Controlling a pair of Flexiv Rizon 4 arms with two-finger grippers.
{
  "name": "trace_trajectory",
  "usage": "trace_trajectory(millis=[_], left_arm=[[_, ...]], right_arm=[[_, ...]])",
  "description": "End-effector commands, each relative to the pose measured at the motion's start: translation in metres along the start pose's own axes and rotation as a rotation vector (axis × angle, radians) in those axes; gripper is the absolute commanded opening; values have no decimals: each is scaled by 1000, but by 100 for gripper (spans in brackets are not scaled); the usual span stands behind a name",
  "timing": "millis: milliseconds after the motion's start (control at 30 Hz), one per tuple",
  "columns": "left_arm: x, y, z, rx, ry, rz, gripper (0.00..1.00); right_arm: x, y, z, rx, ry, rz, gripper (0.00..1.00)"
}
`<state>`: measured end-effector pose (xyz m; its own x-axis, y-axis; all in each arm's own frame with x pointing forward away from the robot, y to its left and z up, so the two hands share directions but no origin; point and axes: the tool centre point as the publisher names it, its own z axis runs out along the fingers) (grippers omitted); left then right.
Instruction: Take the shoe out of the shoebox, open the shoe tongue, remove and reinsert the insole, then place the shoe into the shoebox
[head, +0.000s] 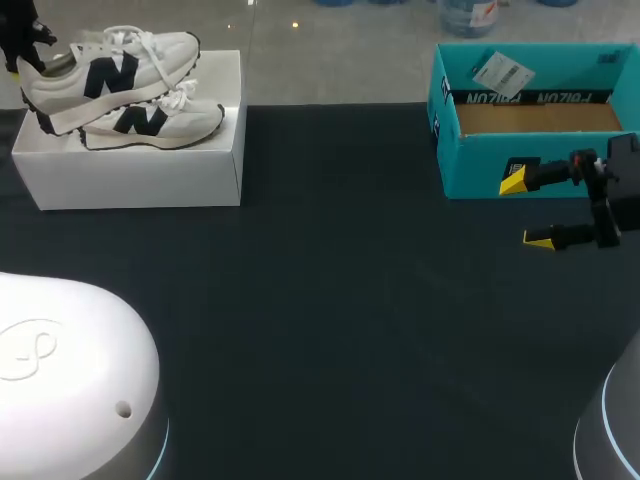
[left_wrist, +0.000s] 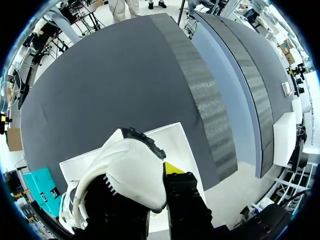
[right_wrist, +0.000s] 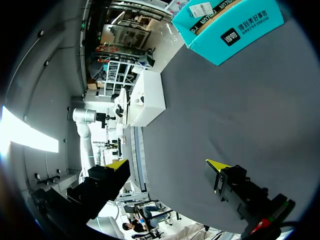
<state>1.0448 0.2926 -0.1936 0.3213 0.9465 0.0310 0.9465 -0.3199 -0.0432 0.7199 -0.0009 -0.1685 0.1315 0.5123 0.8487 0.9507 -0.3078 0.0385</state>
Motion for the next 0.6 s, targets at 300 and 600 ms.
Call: trace_trajectory(millis=[300,600], left_arm=[[-58,-58,-25,-82,73,-23,0],[-92,-96,-39,-121,61,-8,0]], right_arm=[[0,-1,0,-2,-4,2,100],[0,-1,0,-2,-4,2,100]])
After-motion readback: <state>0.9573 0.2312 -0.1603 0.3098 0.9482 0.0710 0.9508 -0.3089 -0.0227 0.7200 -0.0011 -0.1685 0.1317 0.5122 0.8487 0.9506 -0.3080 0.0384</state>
